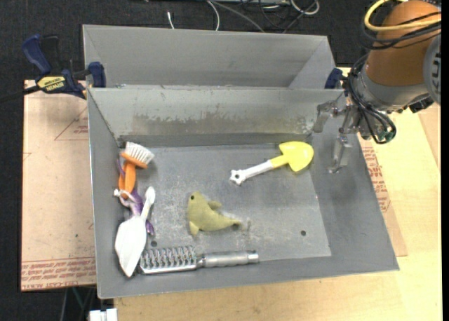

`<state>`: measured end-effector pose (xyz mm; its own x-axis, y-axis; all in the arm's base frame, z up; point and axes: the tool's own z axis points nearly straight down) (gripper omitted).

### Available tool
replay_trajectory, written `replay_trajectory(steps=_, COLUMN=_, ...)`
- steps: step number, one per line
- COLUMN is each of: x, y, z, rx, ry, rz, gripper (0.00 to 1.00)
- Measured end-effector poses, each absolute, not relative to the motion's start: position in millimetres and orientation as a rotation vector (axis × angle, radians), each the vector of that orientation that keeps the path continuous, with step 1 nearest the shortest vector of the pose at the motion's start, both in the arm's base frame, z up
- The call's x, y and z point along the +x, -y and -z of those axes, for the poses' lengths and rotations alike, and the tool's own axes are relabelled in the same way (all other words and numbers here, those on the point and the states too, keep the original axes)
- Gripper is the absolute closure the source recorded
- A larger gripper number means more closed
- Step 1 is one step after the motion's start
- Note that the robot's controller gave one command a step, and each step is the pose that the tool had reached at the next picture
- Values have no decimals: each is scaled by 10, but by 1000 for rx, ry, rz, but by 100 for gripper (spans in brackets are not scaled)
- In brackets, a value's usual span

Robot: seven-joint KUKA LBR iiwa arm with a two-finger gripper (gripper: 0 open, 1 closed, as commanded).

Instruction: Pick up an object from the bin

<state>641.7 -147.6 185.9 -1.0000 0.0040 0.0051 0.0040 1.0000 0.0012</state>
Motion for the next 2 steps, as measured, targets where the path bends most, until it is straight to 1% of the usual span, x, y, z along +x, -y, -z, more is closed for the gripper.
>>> replay_trajectory(steps=1, x=6436, y=1468, z=-1909, rx=0, ry=3144, rz=0, gripper=0)
replay_trajectory(steps=2, x=6555, y=1123, z=-666, rx=-62, ry=3139, rz=5, gripper=0)
